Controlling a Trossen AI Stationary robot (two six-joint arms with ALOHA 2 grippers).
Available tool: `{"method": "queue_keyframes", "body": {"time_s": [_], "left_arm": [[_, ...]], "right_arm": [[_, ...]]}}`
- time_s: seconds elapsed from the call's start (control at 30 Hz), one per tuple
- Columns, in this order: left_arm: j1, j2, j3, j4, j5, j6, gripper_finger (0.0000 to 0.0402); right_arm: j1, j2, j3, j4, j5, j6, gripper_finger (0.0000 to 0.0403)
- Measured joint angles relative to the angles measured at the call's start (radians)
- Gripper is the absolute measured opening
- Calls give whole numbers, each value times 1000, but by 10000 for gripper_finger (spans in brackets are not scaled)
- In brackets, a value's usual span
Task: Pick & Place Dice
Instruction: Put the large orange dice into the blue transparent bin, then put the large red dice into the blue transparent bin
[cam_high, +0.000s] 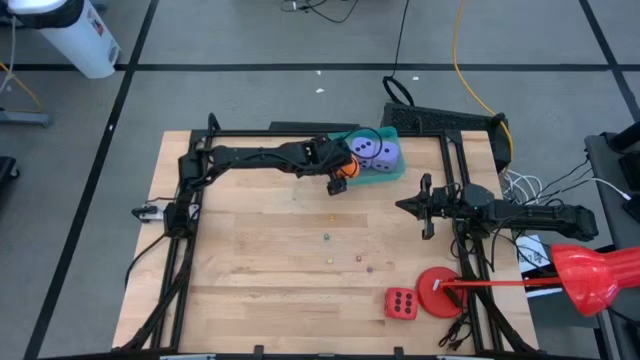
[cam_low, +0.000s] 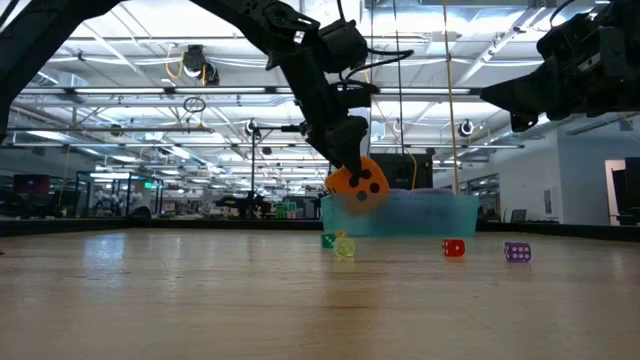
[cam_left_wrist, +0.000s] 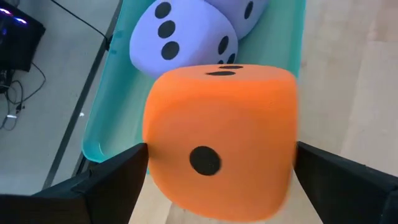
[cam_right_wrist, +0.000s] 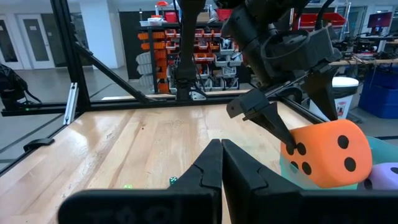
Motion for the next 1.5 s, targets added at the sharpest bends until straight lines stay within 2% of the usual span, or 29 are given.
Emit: {"method": "queue_keyframes", "body": {"time_s": [0.27, 0.43, 0.6, 0.7, 0.77, 0.87, 0.97, 1.13, 1.17, 1.23, 1.33, 1.43, 1.5], "left_arm": [[-21, -52, 0, 16, -59, 55, 400], [-56, -118, 0, -13, -176, 79, 400], [-116, -282, 0, -131, -238, 72, 397], [-172, -419, 0, -236, -290, 18, 379], [-216, -518, 0, -301, -309, -42, 354], [-304, -661, 2, -398, -302, -144, 293], [-403, -767, 2, -486, -301, -270, 204], [-606, -877, -6, -604, -376, -410, 35], [-644, -897, -19, -608, -398, -428, 19], [-721, -934, -70, -609, -435, -441, 16], [-819, -992, -218, -529, -496, -423, 16], [-874, -1061, -407, -355, -503, -357, 5], [-886, -1117, -549, -178, -486, -279, 8]], "right_arm": [[0, 1, 0, 0, 0, 0, 0], [0, 4, 0, -8, -1, 0, 0], [0, 5, 0, -8, 0, -1, 0], [0, 5, 0, -8, 0, -7, 0], [0, 5, 0, -7, 1, -8, 0], [0, 5, 0, -2, 1, -7, 0], [0, 5, 0, 9, 0, -4, 0], [0, 5, 0, 9, 0, 2, 0], [0, 5, 0, 9, 0, 2, 0], [0, 5, 0, 9, 0, 2, 0], [0, 5, 0, 9, 0, 1, 0], [0, 5, 0, 8, -1, 2, 0], [0, 5, 0, 8, -1, 2, 0]]}}
